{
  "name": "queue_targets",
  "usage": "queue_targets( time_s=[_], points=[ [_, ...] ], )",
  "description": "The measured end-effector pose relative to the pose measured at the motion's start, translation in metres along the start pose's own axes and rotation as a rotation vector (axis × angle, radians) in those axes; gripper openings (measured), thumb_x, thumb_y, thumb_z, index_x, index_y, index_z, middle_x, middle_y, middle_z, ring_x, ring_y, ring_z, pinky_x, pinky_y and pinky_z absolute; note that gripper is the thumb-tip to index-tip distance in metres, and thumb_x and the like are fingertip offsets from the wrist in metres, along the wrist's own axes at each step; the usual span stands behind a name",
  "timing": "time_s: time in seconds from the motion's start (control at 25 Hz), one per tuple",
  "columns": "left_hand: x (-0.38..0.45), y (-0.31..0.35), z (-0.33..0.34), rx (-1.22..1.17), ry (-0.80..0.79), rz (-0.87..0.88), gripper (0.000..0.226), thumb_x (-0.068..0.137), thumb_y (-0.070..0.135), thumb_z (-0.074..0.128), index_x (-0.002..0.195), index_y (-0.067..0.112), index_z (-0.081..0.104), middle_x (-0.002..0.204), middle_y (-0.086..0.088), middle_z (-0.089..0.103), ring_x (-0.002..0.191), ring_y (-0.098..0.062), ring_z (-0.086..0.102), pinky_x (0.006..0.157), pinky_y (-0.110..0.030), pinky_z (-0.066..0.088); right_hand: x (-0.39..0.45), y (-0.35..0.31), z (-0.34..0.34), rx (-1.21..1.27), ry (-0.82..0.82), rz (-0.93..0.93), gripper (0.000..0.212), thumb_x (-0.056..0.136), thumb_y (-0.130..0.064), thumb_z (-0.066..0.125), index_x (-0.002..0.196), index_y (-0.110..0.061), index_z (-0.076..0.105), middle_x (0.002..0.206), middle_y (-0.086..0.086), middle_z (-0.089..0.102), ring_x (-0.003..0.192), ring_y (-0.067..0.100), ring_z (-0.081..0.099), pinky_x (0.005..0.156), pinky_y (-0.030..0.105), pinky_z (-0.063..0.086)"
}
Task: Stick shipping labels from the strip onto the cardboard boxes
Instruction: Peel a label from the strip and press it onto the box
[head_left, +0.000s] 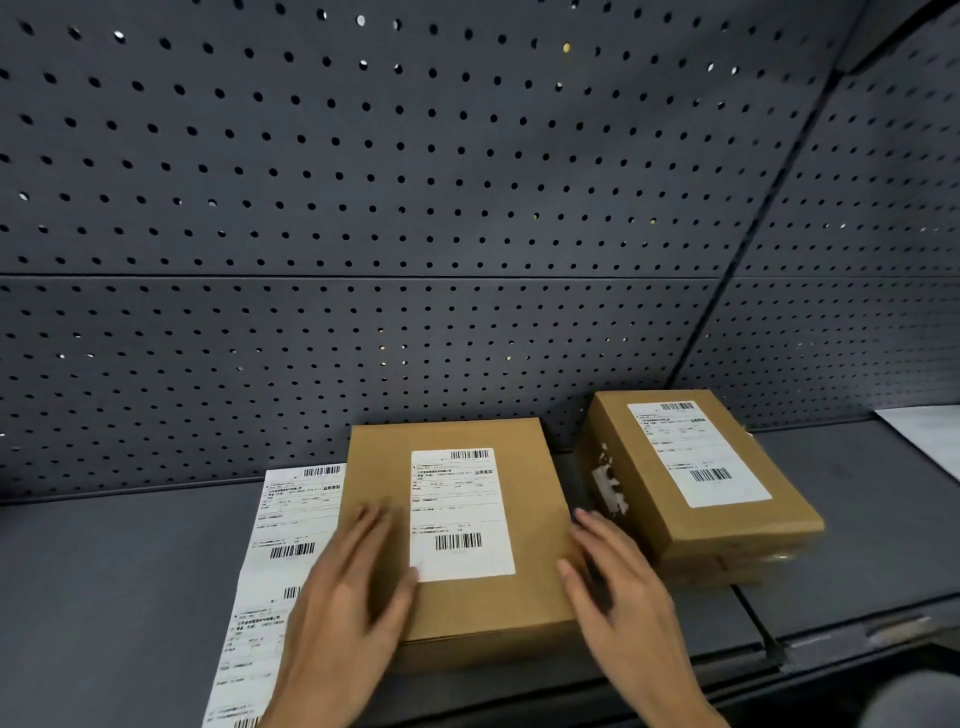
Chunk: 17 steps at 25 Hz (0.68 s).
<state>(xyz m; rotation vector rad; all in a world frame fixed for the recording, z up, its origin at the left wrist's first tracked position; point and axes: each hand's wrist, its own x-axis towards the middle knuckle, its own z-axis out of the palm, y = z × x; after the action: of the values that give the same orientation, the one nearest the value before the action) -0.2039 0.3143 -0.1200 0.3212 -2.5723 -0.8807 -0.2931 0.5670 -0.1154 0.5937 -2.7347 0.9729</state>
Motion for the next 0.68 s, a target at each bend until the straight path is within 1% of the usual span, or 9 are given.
queue_targets(
  time_s=[0.08, 0.16, 0.2, 0.24, 0.32, 0.4, 0.56, 0.6, 0.68],
  points=[
    [-0.006, 0.004, -0.006, -0.450, 0.139, -0.269, 0.055, 0.086, 0.023, 0.075, 0.135, 0.035, 0.055, 0.147, 0.015, 0.048, 0.140, -0.004, 0.039, 0.115, -0.038, 0.034, -0.006, -0.002, 0.000, 0.378, 0.011, 0.382, 0.047, 0.090, -0.033, 0.075, 0.133, -0.039, 0.057, 0.139, -0.021, 0.053, 0.131, 0.004, 0.048, 0.113, 0.030, 0.039],
    [-0.010, 0.010, -0.009, -0.876, 0.166, -0.536, 0.053, 0.087, 0.004, 0.071, 0.131, 0.028, 0.056, 0.140, 0.006, 0.055, 0.134, -0.014, 0.048, 0.110, -0.038, 0.038, -0.006, -0.006, 0.007, 0.705, 0.043, 0.589, 0.044, 0.086, -0.026, 0.080, 0.124, -0.038, 0.062, 0.135, -0.014, 0.060, 0.129, 0.010, 0.053, 0.109, 0.031, 0.041],
    [-0.011, 0.010, -0.008, -0.969, 0.165, -0.614, 0.051, 0.087, 0.003, 0.069, 0.132, 0.024, 0.056, 0.138, 0.002, 0.058, 0.132, -0.019, 0.050, 0.109, -0.039, 0.039, -0.005, -0.010, 0.009, 0.800, 0.059, 0.652, 0.040, 0.087, -0.026, 0.079, 0.123, -0.035, 0.063, 0.132, -0.011, 0.063, 0.126, 0.012, 0.055, 0.107, 0.032, 0.042],
    [-0.012, 0.009, -0.007, -1.002, 0.154, -0.664, 0.053, 0.085, 0.008, 0.072, 0.134, 0.021, 0.056, 0.137, 0.001, 0.060, 0.131, -0.021, 0.053, 0.109, -0.041, 0.041, -0.004, -0.016, 0.011, 0.876, 0.057, 0.700, 0.039, 0.087, -0.027, 0.078, 0.124, -0.031, 0.063, 0.129, -0.009, 0.064, 0.121, 0.011, 0.057, 0.103, 0.031, 0.042],
    [-0.016, 0.006, -0.004, -1.019, 0.108, -0.734, 0.068, 0.074, 0.025, 0.078, 0.138, 0.021, 0.055, 0.134, 0.001, 0.064, 0.125, -0.021, 0.057, 0.105, -0.041, 0.044, -0.004, -0.026, 0.015, 0.994, 0.058, 0.766, 0.043, 0.088, -0.030, 0.076, 0.127, -0.029, 0.060, 0.117, -0.012, 0.064, 0.107, 0.006, 0.058, 0.097, 0.031, 0.041],
    [-0.020, 0.007, -0.002, -1.011, 0.072, -0.771, 0.079, 0.065, 0.034, 0.079, 0.139, 0.021, 0.054, 0.130, 0.001, 0.067, 0.121, -0.020, 0.061, 0.102, -0.039, 0.045, -0.006, -0.029, 0.018, 1.066, 0.054, 0.781, 0.046, 0.085, -0.029, 0.079, 0.126, -0.029, 0.056, 0.109, -0.014, 0.064, 0.101, 0.003, 0.058, 0.097, 0.032, 0.042],
    [-0.019, 0.015, -0.006, -0.977, 0.026, -0.740, 0.091, 0.056, 0.028, 0.089, 0.138, 0.015, 0.053, 0.122, -0.004, 0.070, 0.111, -0.019, 0.066, 0.099, -0.036, 0.047, -0.007, -0.026, 0.018, 1.072, 0.044, 0.758, 0.054, 0.077, -0.029, 0.085, 0.123, -0.025, 0.057, 0.108, -0.009, 0.070, 0.104, 0.011, 0.065, 0.103, 0.036, 0.048],
    [-0.018, 0.018, -0.008, -0.992, 0.031, -0.731, 0.090, 0.058, 0.023, 0.089, 0.139, 0.015, 0.052, 0.121, -0.004, 0.071, 0.109, -0.019, 0.066, 0.100, -0.037, 0.047, -0.006, -0.027, 0.015, 1.068, 0.047, 0.742, 0.056, 0.075, -0.031, 0.085, 0.124, -0.024, 0.060, 0.109, -0.008, 0.072, 0.104, 0.012, 0.066, 0.103, 0.036, 0.049],
    [-0.013, 0.028, -0.016, -1.027, 0.057, -0.700, 0.074, 0.072, 0.014, 0.084, 0.139, 0.016, 0.052, 0.119, -0.001, 0.071, 0.108, -0.018, 0.066, 0.098, -0.035, 0.047, -0.003, -0.029, 0.004, 1.054, 0.065, 0.690, 0.056, 0.076, -0.032, 0.085, 0.127, -0.022, 0.065, 0.108, -0.008, 0.077, 0.101, 0.010, 0.071, 0.096, 0.031, 0.052]
  ],
)
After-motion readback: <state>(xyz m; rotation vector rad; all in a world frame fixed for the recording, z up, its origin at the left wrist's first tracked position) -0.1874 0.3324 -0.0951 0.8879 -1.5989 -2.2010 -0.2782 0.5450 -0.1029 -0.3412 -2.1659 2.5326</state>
